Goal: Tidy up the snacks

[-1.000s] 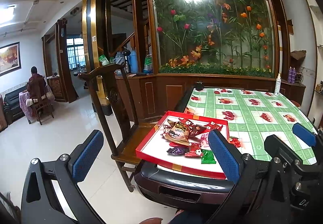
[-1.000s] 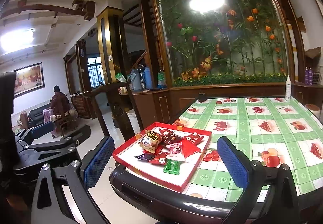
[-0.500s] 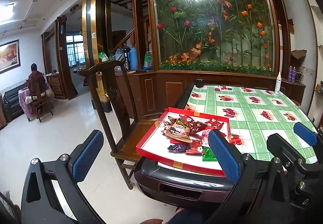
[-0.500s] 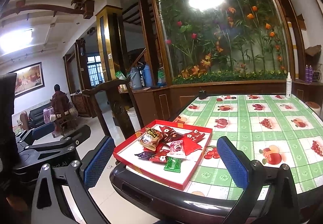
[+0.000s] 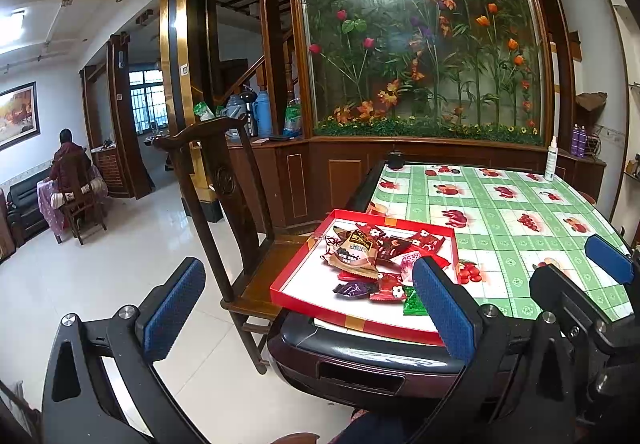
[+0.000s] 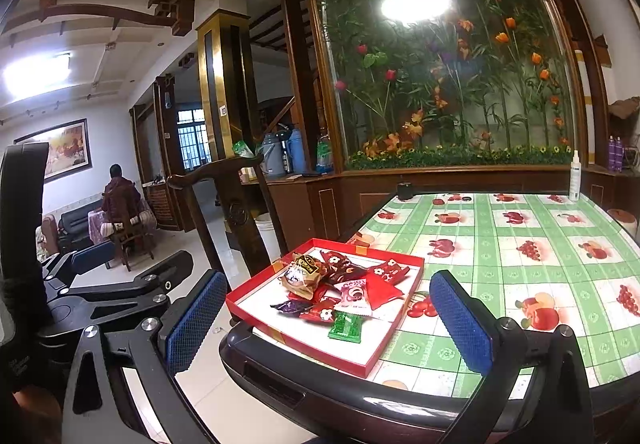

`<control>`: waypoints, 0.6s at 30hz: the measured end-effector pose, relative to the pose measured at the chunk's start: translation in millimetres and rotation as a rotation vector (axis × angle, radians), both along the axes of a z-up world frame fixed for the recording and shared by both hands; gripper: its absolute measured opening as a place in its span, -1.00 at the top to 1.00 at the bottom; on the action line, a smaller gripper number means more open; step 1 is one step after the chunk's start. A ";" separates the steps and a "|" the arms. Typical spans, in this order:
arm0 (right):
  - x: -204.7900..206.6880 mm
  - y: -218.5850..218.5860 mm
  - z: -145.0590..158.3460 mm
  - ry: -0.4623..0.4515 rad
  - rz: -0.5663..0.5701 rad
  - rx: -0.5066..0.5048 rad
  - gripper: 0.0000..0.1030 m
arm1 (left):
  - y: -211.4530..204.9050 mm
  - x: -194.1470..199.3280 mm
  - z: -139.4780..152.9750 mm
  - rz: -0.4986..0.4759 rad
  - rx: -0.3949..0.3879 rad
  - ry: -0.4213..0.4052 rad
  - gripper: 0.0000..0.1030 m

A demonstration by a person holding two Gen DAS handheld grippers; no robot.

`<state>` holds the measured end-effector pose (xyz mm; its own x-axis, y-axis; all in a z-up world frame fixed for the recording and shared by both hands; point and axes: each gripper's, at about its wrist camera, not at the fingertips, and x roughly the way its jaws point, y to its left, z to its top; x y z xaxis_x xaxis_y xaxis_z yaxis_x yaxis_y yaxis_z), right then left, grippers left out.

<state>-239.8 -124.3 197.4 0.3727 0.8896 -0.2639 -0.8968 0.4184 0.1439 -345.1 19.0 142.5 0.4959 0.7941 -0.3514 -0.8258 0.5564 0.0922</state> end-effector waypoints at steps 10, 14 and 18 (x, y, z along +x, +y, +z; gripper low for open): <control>-4.1 2.3 -1.4 -0.013 0.007 -0.012 -0.99 | 1.8 -0.9 -0.2 0.003 -0.003 0.000 -1.00; -4.2 4.0 -2.4 -0.009 0.011 -0.021 -0.99 | 2.6 -1.3 -0.3 0.003 -0.002 0.001 -1.00; -4.4 5.9 -3.0 -0.008 0.015 -0.027 -0.99 | 3.5 -2.3 -1.2 0.005 -0.004 0.002 -1.00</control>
<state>-244.2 -118.4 194.5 0.3613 0.8877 -0.2852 -0.9041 0.4084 0.1259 -347.4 22.6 141.2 0.4913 0.7951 -0.3555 -0.8282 0.5528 0.0918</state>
